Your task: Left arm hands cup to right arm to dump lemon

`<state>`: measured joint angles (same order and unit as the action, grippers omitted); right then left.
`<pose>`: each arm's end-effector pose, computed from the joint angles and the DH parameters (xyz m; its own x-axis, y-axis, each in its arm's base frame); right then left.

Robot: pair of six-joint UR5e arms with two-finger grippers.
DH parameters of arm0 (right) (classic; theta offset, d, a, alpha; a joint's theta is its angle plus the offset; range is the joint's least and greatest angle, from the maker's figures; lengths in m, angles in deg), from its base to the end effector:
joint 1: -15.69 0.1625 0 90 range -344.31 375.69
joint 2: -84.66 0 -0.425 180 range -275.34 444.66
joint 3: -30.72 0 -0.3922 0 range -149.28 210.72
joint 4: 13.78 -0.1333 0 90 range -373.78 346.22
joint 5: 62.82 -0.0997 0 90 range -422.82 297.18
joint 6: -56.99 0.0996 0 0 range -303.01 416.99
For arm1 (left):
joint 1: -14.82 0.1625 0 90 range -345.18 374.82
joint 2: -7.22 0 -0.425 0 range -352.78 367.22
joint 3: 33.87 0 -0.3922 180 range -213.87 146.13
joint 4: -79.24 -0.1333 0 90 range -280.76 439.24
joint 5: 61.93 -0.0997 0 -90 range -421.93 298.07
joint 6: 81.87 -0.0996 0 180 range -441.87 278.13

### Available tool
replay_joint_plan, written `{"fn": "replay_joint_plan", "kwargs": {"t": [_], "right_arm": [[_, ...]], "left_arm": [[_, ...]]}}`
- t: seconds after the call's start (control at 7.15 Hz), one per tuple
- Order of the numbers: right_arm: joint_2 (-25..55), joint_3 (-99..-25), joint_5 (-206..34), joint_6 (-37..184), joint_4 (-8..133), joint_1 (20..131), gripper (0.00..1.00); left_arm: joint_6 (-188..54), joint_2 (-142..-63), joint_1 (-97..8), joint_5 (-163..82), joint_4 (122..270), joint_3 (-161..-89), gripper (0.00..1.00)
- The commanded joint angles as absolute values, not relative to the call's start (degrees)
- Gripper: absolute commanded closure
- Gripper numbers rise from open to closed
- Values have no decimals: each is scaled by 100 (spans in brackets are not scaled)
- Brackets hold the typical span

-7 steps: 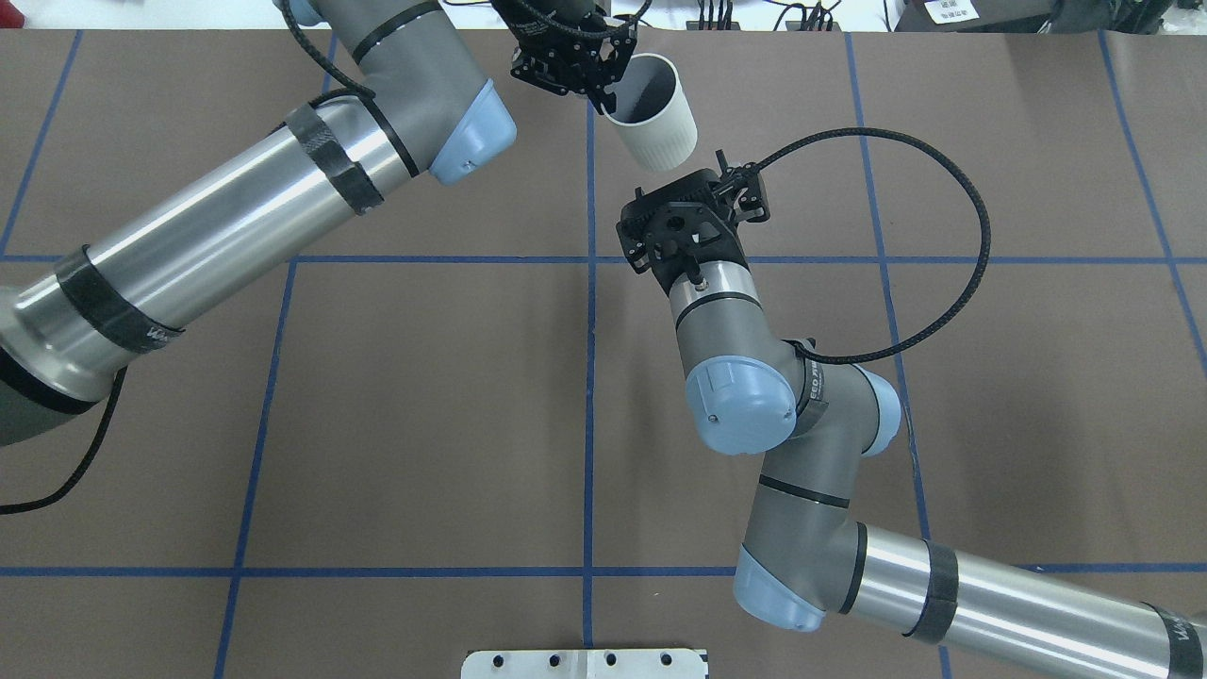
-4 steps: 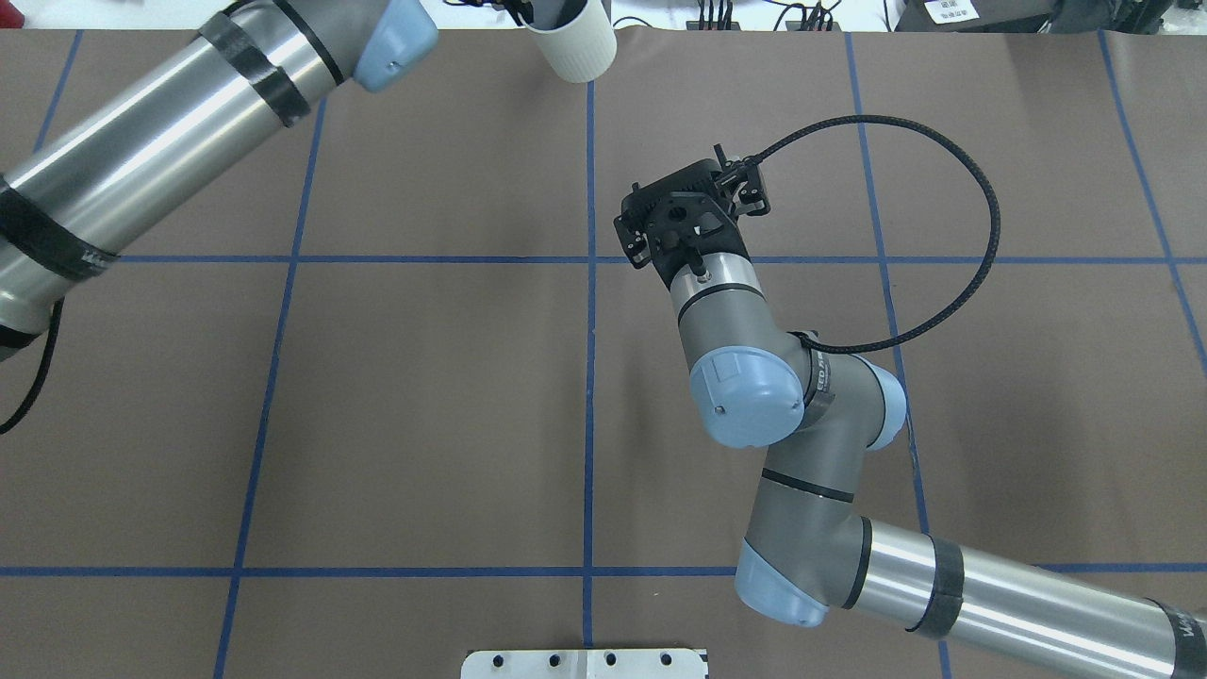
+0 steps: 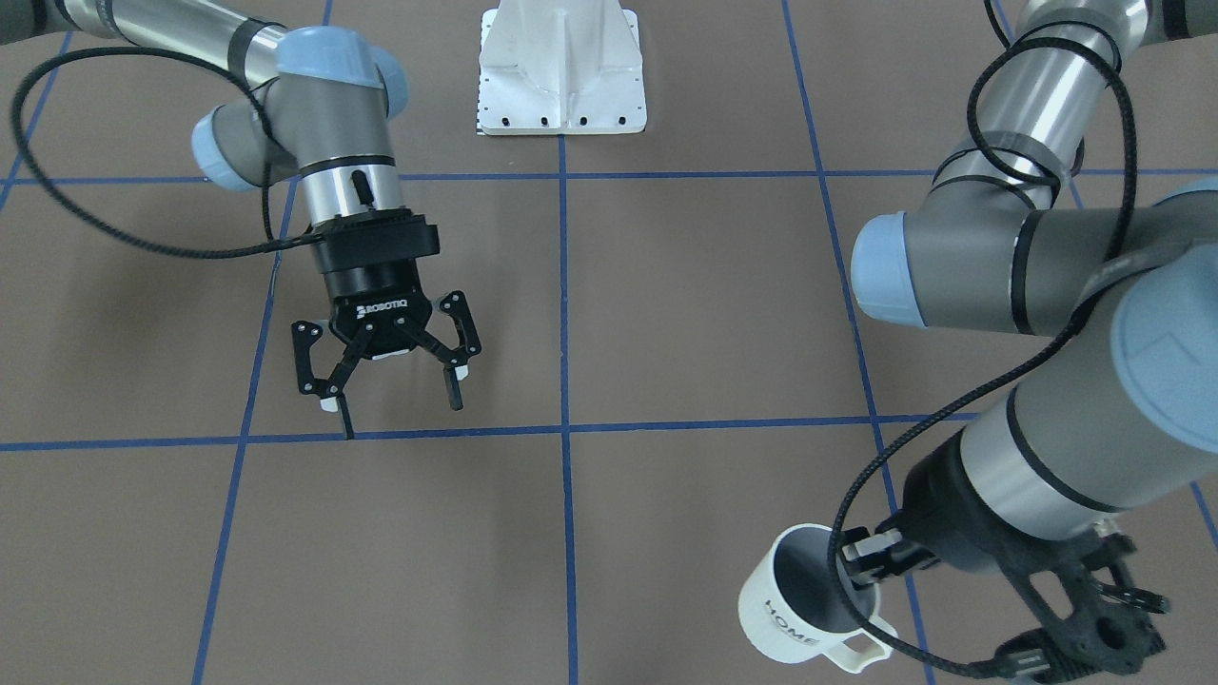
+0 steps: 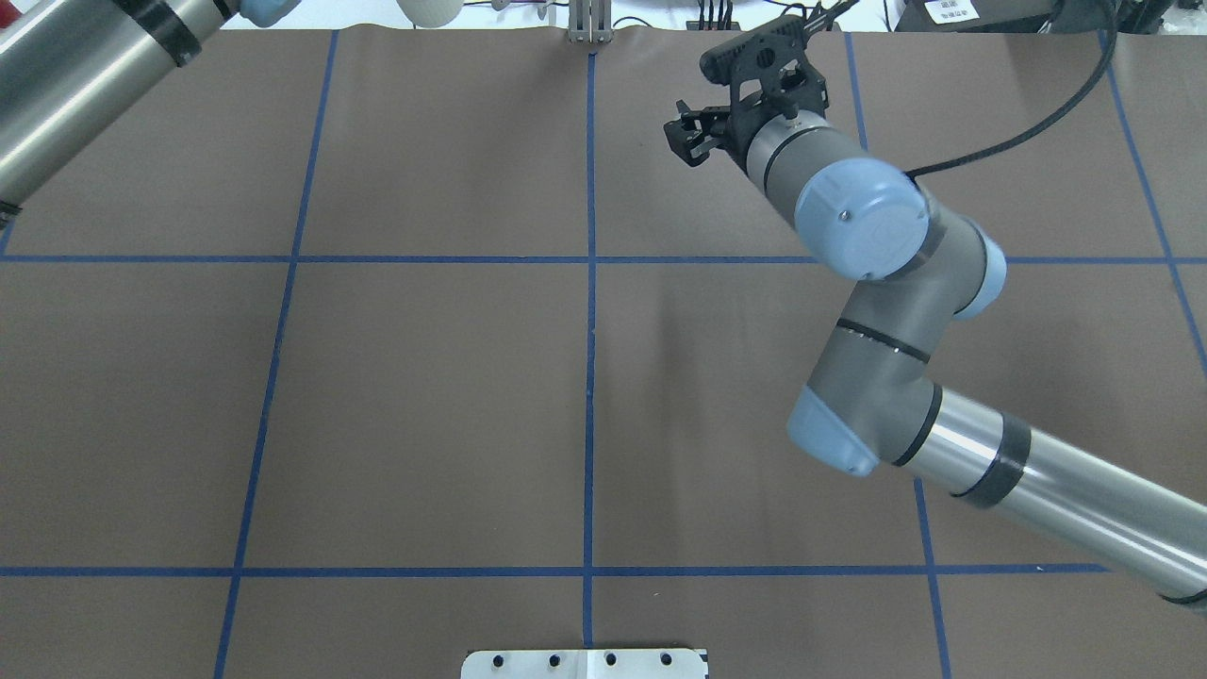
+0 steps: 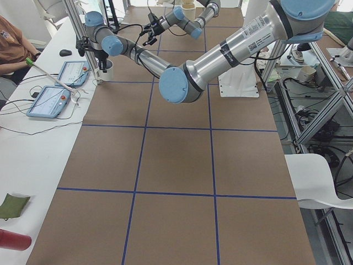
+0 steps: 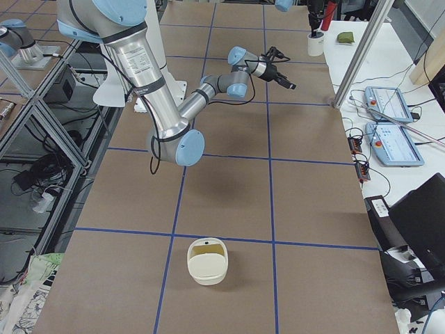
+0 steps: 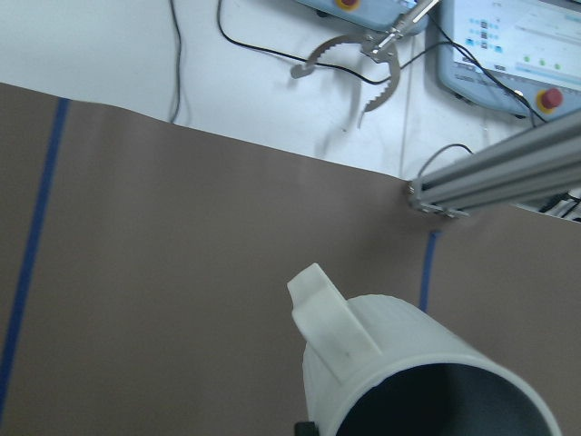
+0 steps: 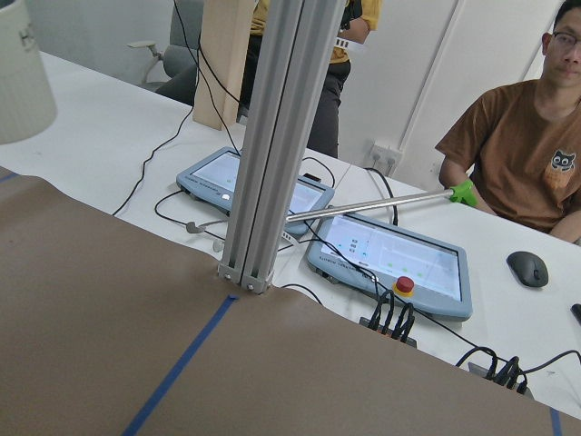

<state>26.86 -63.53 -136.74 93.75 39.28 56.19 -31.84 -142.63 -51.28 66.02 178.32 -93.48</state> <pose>-0.3990 -0.5524 0.2209 0.7917 -0.3362 0.5101 -0.3201 0.4828 0.8151 0.2728 -0.7934 0.1824 0.6063 -0.1178 -0.7865 0.2300 0.9727 0.0316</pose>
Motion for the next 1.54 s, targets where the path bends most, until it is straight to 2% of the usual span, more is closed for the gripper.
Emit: {"fn": "replay_joint_plan", "kwargs": {"t": [0.0, 0.42, 0.7, 0.84, 1.12, 1.26, 1.4], "right_arm": [[2508, -6367, -16280, 9531, 4131, 6924, 0], [2402, -6437, -19063, 9435, 5682, 8446, 0], [1991, -6743, -19587, 8685, 6755, 8914, 0], [1962, -7015, -19597, 7931, 7709, 9038, 0], [1639, -7665, -19562, 6654, 9609, 9285, 0], [1263, -7920, -19562, 6344, 9835, 9373, 0], [746, -8158, -19571, 6176, 9828, 9382, 0]], "left_arm": [[-4902, -14133, -5390, 6244, 16690, -9582, 100], [-6898, -12800, -5786, 6314, 16599, -10040, 100], [-7552, -12035, -5988, 6697, 16590, -10329, 100], [-7545, -11483, -6007, 6910, 16538, -10757, 100], [-7536, -10577, -5945, 6929, 15539, -12081, 100], [-7475, -10015, -5919, 6956, 15527, -12558, 100], [-7466, -9792, -5849, 6964, 15527, -12737, 100]]}}
